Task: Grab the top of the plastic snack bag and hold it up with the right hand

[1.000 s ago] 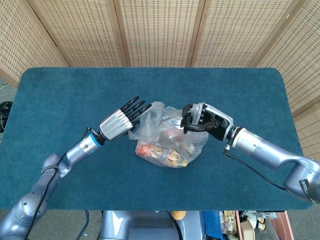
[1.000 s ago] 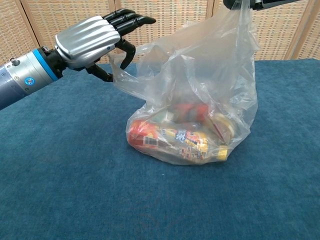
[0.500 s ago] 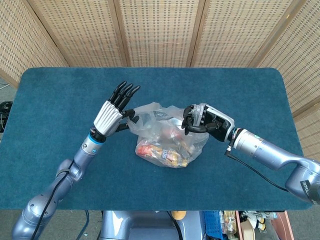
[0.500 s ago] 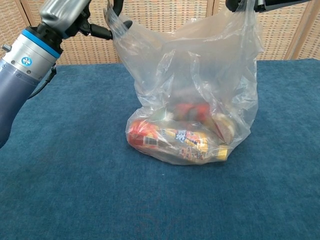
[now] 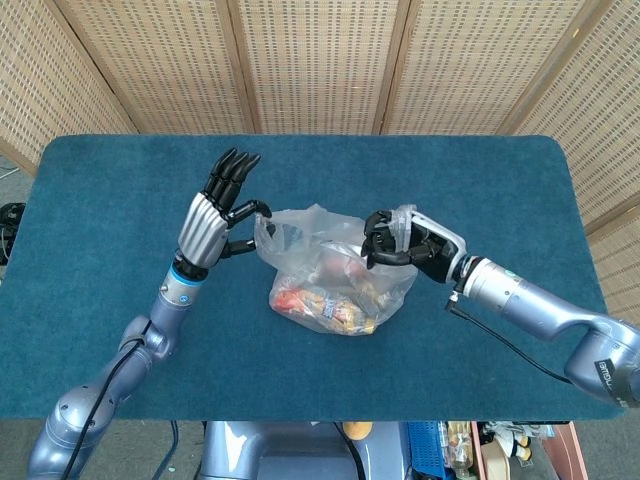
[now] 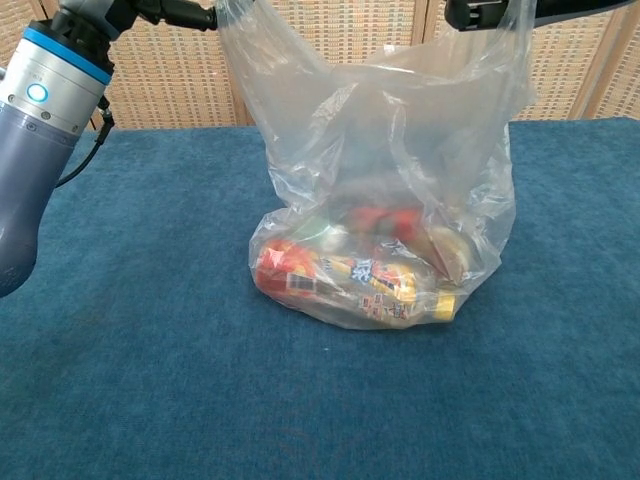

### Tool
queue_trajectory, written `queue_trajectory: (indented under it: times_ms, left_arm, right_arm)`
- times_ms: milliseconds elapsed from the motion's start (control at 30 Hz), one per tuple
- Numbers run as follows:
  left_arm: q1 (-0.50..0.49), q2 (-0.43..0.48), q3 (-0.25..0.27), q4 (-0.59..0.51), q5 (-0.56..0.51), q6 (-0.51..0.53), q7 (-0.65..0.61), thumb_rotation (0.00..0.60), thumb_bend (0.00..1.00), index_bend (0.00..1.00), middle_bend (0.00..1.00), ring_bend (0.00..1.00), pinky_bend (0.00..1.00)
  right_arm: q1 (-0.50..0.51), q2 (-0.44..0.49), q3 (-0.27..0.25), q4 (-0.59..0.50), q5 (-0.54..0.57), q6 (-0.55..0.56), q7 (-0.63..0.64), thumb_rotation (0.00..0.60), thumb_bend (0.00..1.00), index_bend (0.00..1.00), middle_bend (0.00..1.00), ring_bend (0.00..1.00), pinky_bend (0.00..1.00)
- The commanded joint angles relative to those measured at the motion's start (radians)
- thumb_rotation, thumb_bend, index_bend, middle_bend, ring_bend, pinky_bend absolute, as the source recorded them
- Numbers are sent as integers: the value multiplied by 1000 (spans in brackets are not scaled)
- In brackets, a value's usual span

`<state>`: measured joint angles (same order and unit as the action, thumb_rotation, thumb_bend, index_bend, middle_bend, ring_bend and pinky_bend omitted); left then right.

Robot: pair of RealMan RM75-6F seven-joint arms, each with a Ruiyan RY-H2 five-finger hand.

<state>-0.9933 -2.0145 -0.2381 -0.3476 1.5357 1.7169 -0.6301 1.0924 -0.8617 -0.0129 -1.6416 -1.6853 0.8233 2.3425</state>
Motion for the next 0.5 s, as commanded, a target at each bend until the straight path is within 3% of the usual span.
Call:
queue_trajectory:
  times_ms: [33,267,500]
  left_arm:
    - [-8,7,-13,-19,-13,4,-9,600,266,337,0,0,0]
    - [-22,18,-42,-80,-45,-19,-19,600,224,33,0,0,0]
    - [-43,46,-75,-149,-74,-55,15,600,148,0,0,0,0]
  right_arm:
    - [-2,-7,3,-2,6,-1,-6,600,0,498,670,469,479]
    - [-8,-14,4,-3,11,-1,-19,600,0,498,670,469,477]
    - [-12,-18,9,-2,20,-5,-31,600,0,498,670,467,476]
